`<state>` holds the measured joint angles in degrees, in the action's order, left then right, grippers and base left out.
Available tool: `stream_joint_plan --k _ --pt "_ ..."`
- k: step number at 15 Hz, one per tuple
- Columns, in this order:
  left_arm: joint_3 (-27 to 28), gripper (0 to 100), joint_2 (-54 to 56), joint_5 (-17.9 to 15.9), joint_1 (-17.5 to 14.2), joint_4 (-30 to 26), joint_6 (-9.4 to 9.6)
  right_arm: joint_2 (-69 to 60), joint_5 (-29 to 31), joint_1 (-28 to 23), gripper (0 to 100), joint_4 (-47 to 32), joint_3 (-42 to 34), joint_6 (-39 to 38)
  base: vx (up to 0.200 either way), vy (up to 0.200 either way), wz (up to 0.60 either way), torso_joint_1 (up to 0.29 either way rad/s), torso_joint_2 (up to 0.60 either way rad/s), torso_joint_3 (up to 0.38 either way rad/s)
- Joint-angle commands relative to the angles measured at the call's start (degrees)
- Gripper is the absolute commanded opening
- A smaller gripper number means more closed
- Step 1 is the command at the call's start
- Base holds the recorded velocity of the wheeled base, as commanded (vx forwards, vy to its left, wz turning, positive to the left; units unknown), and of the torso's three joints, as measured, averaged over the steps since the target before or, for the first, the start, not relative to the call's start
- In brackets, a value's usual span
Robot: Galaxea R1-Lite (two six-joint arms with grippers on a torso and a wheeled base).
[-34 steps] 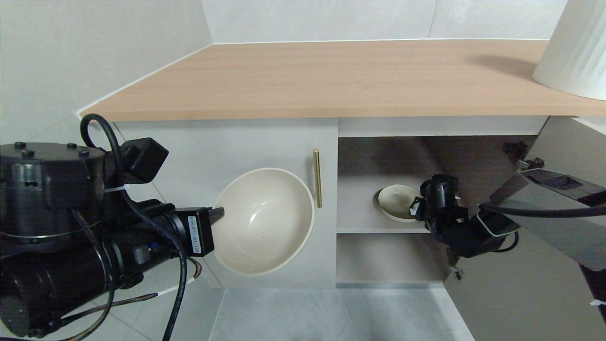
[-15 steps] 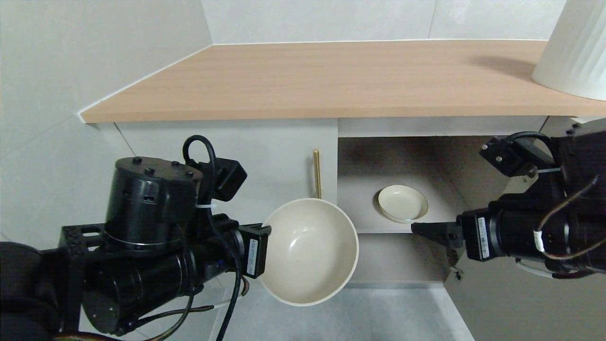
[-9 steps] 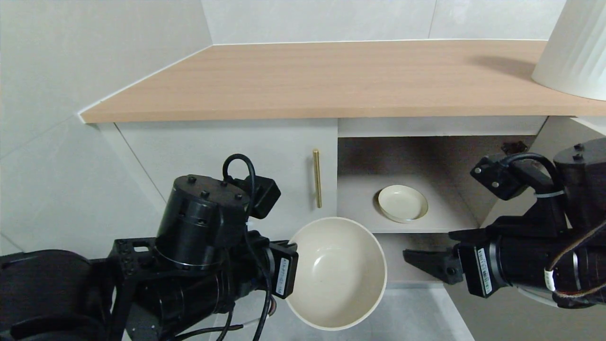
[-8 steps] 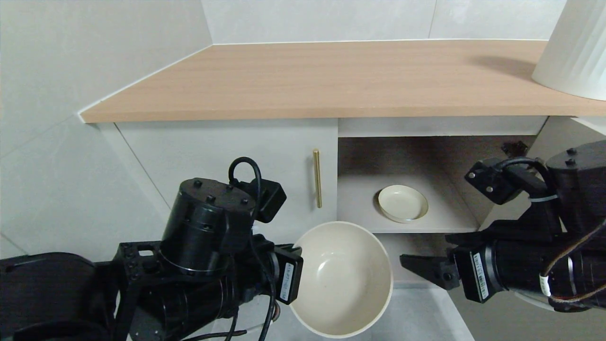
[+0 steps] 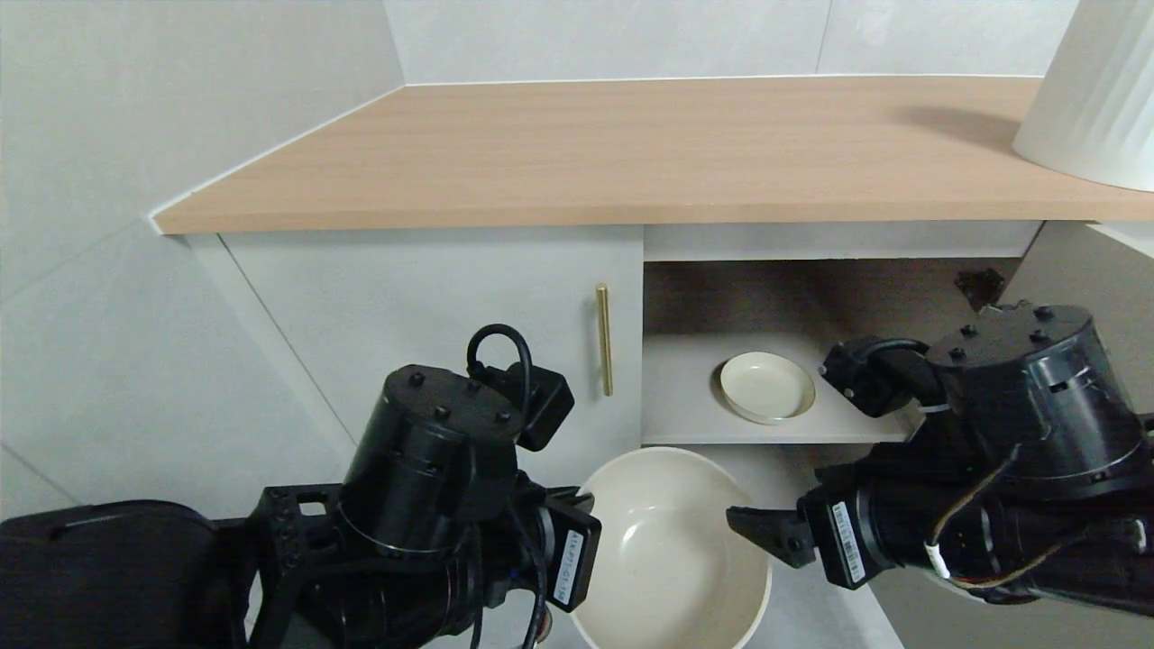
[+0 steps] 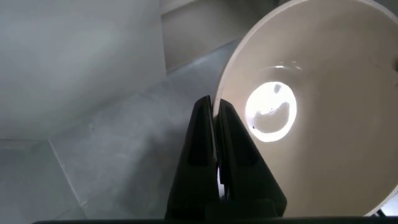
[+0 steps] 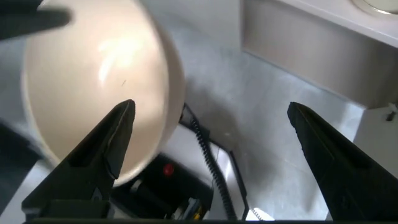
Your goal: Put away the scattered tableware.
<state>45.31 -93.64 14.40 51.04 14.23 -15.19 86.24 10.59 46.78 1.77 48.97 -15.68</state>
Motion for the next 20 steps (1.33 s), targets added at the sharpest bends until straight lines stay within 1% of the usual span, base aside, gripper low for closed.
stream_joint_plan --k 1,2,5,6,9,20 --pt "-0.1 0 -0.8 0.2 0.3 0.0 -0.02 3.1 1.2 0.1 100 0.8 -0.1 -0.1 0.0 0.0 0.0 0.0 0.0 0.0" --pt "-0.2 0 -0.9 0.4 0.5 0.0 -0.02 3.9 2.3 0.1 100 1.5 -0.3 -0.2 0.0 0.0 0.0 0.0 0.0 0.0" --pt "-0.3 0 -0.9 0.4 0.5 0.0 -0.02 4.1 2.3 0.1 100 1.5 -0.3 -0.3 0.0 0.0 0.0 0.0 0.0 0.0" --pt "-0.3 0 -0.8 0.4 0.5 0.0 -0.02 4.2 2.2 0.2 0 1.5 -0.3 -0.3 0.0 0.0 0.0 0.0 0.0 0.0" --pt "-0.3 0 -0.7 0.5 0.7 0.0 -0.02 4.9 2.2 1.3 0 1.5 -0.5 -0.8 0.0 0.0 0.0 0.0 0.0 0.0" --pt "-0.5 0 -0.5 1.7 0.8 0.0 -0.02 5.0 2.2 1.4 0 1.5 -0.7 -0.8 0.0 0.0 0.0 0.0 0.0 0.0"
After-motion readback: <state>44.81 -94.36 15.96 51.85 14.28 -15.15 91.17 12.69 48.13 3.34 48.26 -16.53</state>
